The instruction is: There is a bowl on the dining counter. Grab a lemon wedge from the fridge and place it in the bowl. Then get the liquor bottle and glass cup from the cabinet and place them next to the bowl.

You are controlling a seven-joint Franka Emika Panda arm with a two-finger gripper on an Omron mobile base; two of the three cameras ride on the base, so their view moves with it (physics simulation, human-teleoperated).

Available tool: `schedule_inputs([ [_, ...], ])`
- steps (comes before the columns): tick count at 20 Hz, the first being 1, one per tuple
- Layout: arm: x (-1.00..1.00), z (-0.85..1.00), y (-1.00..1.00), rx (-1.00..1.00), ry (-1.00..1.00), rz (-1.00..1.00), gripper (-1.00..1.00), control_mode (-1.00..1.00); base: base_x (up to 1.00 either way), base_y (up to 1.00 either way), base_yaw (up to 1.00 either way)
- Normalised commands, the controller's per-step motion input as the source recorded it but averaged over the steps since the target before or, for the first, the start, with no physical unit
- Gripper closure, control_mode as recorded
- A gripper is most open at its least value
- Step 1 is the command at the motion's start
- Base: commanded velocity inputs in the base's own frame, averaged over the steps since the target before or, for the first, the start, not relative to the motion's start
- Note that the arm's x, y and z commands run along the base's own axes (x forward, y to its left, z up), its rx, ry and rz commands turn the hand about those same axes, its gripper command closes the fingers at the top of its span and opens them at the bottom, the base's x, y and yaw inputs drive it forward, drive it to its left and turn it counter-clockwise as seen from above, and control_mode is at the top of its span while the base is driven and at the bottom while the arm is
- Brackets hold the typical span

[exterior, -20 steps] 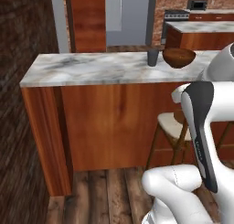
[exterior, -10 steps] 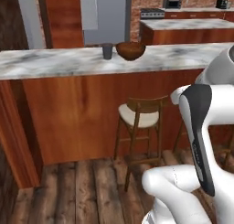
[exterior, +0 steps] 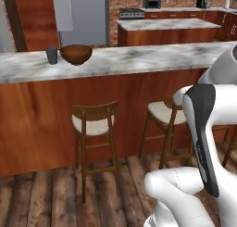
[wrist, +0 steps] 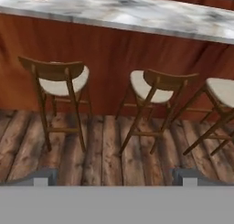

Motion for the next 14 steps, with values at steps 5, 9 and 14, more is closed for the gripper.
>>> schedule_inputs([
  [5, 0.0, 0.0, 0.0, 0.0, 0.0, 0.0, -1.0, 1.0, 0.0, -1.0, -0.1],
  [9, 0.0, 0.0, 0.0, 0.0, 0.0, 0.0, -1.0, 1.0, 0.0, -1.0, -0.09],
  [14, 0.0, 0.0, 0.0, 0.0, 0.0, 0.0, -1.0, 1.0, 0.01, -1.0, -0.09],
])
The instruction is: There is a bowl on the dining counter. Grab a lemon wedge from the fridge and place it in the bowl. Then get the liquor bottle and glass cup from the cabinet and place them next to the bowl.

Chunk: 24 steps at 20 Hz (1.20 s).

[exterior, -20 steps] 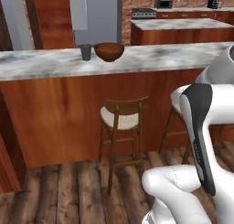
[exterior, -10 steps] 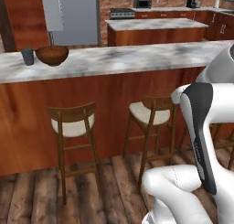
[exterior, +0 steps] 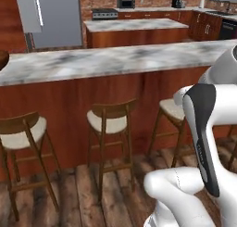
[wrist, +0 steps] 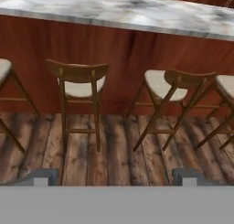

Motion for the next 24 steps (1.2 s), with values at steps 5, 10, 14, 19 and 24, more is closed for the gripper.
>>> schedule_inputs([
  [5, 0.0, 0.0, 0.0, 0.0, 0.0, 0.0, -1.0, 1.0, 0.06, -1.0, -0.09],
  [10, 0.0, 0.0, 0.0, 0.0, 0.0, 0.0, -1.0, 1.0, 0.15, -1.0, -0.07],
  [14, 0.0, 0.0, 0.0, 0.0, 0.0, 0.0, -1.0, 1.0, 0.18, -1.0, -0.06],
  [19, 0.0, 0.0, 0.0, 0.0, 0.0, 0.0, -1.0, 1.0, 0.23, -1.0, -0.04],
  [24, 0.0, 0.0, 0.0, 0.0, 0.0, 0.0, -1.0, 1.0, 0.27, -1.0, -0.04],
])
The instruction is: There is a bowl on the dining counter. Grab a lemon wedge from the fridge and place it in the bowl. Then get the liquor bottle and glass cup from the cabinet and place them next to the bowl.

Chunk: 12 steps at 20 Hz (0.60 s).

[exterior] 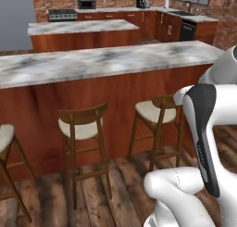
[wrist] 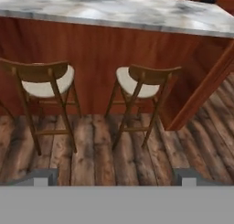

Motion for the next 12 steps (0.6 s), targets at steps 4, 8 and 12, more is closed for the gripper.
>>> schedule_inputs([
  [4, 0.0, 0.0, 0.0, 0.0, 0.0, 0.0, -1.0, 1.0, 0.29, -1.0, -0.04],
  [8, 0.0, 0.0, 0.0, 0.0, 0.0, 0.0, -1.0, 1.0, 0.35, -1.0, -0.02],
  [12, 0.0, 0.0, 0.0, 0.0, 0.0, 0.0, -1.0, 1.0, 0.42, -1.0, 0.0],
])
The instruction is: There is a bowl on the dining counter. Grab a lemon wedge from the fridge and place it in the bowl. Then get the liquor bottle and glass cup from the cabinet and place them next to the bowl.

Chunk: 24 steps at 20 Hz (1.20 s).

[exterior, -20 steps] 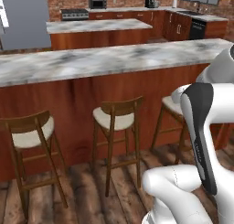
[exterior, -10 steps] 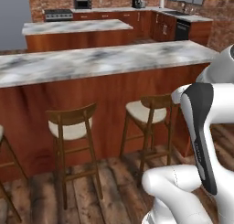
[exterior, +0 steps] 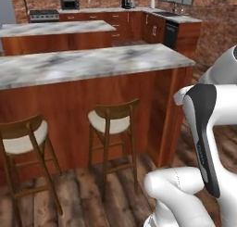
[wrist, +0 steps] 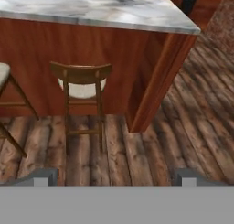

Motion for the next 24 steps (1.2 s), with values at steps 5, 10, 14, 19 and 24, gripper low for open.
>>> schedule_inputs([
  [5, 0.0, 0.0, 0.0, 0.0, 0.0, 0.0, -1.0, 1.0, 0.49, -1.0, 0.0],
  [10, 0.0, 0.0, 0.0, 0.0, 0.0, 0.0, -1.0, 1.0, 0.56, -1.0, 0.0],
  [14, 0.0, 0.0, 0.0, 0.0, 0.0, 0.0, -1.0, 1.0, 0.64, -1.0, 0.02],
  [19, 0.0, 0.0, 0.0, 0.0, 0.0, 0.0, -1.0, 1.0, 0.76, -1.0, 0.03],
  [24, 0.0, 0.0, 0.0, 0.0, 0.0, 0.0, -1.0, 1.0, 0.86, -1.0, 0.01],
])
